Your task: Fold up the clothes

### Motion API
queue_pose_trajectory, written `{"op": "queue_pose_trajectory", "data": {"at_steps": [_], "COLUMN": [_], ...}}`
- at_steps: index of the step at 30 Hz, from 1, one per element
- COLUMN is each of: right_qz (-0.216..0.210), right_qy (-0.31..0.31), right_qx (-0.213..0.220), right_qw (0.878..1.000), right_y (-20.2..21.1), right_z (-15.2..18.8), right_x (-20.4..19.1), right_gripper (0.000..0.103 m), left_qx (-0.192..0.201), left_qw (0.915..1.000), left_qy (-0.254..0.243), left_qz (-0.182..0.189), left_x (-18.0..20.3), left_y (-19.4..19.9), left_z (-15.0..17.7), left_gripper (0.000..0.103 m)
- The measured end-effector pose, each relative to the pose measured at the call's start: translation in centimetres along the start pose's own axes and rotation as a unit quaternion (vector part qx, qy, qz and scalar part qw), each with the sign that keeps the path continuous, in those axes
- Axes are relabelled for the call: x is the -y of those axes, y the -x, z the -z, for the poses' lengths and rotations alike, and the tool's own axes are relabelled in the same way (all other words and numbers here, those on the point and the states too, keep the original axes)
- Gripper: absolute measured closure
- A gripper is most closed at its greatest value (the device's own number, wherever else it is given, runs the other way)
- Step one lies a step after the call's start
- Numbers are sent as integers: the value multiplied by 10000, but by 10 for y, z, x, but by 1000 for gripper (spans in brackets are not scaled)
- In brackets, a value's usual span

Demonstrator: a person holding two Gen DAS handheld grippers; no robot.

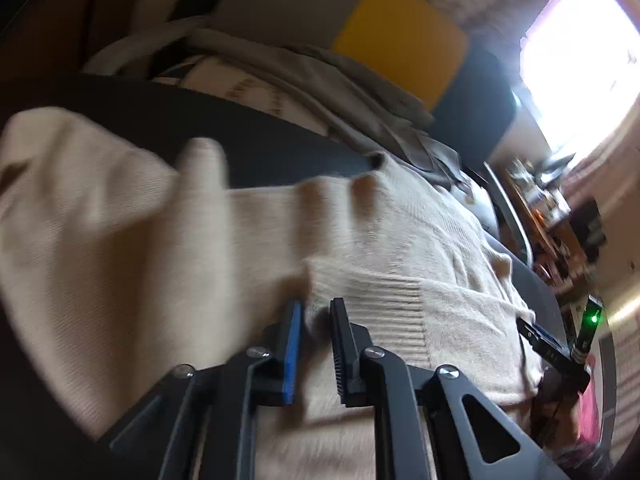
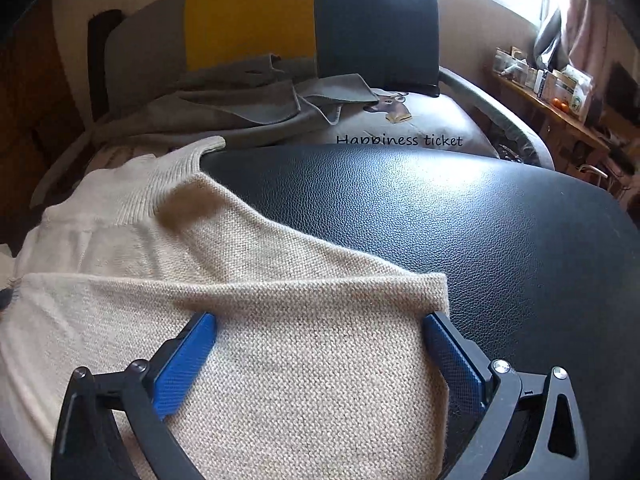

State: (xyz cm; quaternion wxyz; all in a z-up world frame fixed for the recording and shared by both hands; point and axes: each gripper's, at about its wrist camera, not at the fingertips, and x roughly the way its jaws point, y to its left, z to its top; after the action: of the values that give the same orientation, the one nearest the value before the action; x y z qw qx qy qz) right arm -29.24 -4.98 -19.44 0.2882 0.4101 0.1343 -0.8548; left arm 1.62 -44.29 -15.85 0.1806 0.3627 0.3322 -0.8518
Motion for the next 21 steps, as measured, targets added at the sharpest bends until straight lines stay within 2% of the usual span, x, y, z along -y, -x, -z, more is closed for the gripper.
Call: {"op": "queue_pose_trajectory", "data": {"at_steps": [2, 6, 8, 9, 11, 14, 17, 19, 21], "right_qz": [13, 214, 346, 200, -88, -61, -172, -489, -518], "right_qy": [5, 45, 58, 87, 299, 987, 765, 396, 372], "right_qx": [-5, -40, 29, 183, 303, 134, 16, -118, -123], "right_qw": [10000, 9998, 9994, 9996, 9991, 9950, 9969, 9979, 9979], "right_y": [0, 8, 23, 35, 53, 53, 43, 37, 36], "right_z": [0, -2, -2, 1, 12, 36, 49, 48, 47], "right_x": [0, -7, -17, -26, -51, -92, -94, -80, -79], "right_gripper": [0, 0, 0, 0, 0, 0, 0, 0, 0], "left_qx": [98, 38, -149, -252, -153, 51, 209, 221, 224], "left_qw": [9999, 9982, 9975, 9970, 9973, 9975, 9979, 9985, 9986], "left_qy": [-14, -601, -682, -709, -707, -694, -614, -446, -335], "left_qz": [-41, -37, -130, -182, -159, -100, 32, 237, 330], "left_x": [1, 20, 22, 23, 21, 17, 12, 4, 4], "left_y": [18, 35, 30, 27, 27, 29, 31, 33, 31], "left_z": [8, 42, 60, 69, 76, 84, 89, 89, 87], "left_gripper": [84, 82, 81, 82, 81, 81, 82, 82, 82]}}
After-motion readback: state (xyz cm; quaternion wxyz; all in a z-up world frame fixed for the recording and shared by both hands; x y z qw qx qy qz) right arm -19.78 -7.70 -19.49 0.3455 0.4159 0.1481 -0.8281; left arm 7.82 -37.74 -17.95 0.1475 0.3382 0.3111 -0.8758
